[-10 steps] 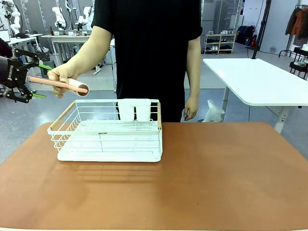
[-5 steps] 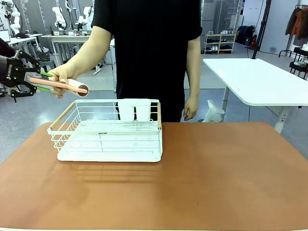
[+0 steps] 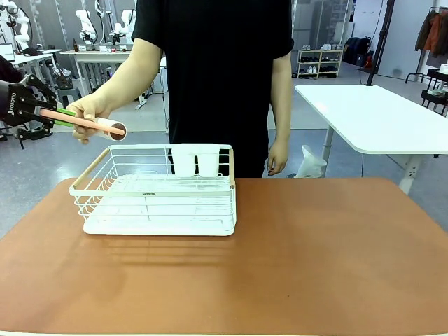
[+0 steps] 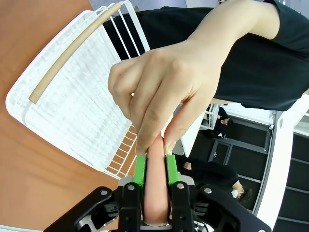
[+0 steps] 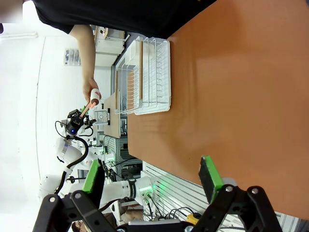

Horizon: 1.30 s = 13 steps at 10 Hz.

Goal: Clean the table.
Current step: Pick up the Lint Roller when the human hands it over, then clean the table with the Lint Roller when the human lifts the Dish drying rack.

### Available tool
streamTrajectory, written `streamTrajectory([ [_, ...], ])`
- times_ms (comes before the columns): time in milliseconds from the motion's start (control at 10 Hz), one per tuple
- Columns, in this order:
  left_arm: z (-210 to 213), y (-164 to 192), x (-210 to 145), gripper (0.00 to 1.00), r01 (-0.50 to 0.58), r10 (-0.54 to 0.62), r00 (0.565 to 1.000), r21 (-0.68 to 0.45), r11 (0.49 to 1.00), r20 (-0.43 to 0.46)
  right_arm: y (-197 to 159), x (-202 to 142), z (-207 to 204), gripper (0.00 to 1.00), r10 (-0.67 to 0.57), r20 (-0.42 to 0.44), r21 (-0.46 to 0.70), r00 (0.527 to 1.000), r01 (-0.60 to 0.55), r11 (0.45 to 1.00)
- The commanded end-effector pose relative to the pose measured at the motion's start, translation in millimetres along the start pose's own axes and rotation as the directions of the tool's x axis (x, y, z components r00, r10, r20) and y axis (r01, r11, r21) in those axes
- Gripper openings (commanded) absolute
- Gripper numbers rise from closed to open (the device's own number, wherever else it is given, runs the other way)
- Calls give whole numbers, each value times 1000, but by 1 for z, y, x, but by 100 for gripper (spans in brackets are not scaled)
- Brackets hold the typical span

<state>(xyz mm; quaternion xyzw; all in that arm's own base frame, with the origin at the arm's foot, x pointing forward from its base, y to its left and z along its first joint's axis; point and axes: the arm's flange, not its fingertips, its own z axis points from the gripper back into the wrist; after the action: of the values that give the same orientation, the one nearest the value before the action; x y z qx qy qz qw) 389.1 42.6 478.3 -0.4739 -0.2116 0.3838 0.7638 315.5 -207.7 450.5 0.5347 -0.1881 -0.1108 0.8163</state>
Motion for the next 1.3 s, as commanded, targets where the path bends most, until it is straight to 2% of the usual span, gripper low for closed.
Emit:
streamTrajectory([
  [0, 1, 11, -4, 0, 10, -10, 1000, -47, 999, 0, 4, -1, 1, 100, 4, 7, 11, 1000, -4, 1000],
  [100, 0, 0, 0, 0, 0, 0, 1000, 0, 1000, 0, 4, -1, 1, 100, 4, 7, 11, 1000, -4, 1000],
  [1200, 0, 0, 0, 0, 0, 0, 1000, 0, 1000, 0, 4, -1, 1, 100, 4, 7, 11, 1000, -4, 1000],
])
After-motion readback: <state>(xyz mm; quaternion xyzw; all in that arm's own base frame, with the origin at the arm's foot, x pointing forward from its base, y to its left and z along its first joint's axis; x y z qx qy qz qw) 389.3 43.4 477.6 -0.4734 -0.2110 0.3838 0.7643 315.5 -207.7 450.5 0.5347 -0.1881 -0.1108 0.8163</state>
